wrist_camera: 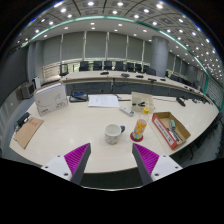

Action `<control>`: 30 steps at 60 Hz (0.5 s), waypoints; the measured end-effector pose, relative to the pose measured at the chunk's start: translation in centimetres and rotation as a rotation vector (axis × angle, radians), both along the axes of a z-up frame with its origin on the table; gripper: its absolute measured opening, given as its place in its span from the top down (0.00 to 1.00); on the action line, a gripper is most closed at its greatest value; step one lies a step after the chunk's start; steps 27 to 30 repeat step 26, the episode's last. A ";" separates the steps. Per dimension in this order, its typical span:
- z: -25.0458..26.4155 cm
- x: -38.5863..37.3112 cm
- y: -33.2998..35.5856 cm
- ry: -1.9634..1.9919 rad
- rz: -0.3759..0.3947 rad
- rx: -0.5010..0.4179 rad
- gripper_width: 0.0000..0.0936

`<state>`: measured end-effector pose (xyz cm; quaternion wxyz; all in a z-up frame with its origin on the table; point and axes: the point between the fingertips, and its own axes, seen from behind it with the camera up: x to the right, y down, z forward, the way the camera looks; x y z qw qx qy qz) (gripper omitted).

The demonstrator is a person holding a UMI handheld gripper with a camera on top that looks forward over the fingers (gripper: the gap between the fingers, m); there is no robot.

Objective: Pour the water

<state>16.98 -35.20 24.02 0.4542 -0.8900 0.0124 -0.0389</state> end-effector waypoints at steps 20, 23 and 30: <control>3.4 -4.7 -4.8 -0.037 -0.019 0.042 0.08; 3.5 -4.9 -4.8 -0.039 -0.014 0.043 0.08; 3.5 -5.2 -4.9 -0.036 -0.011 0.035 0.08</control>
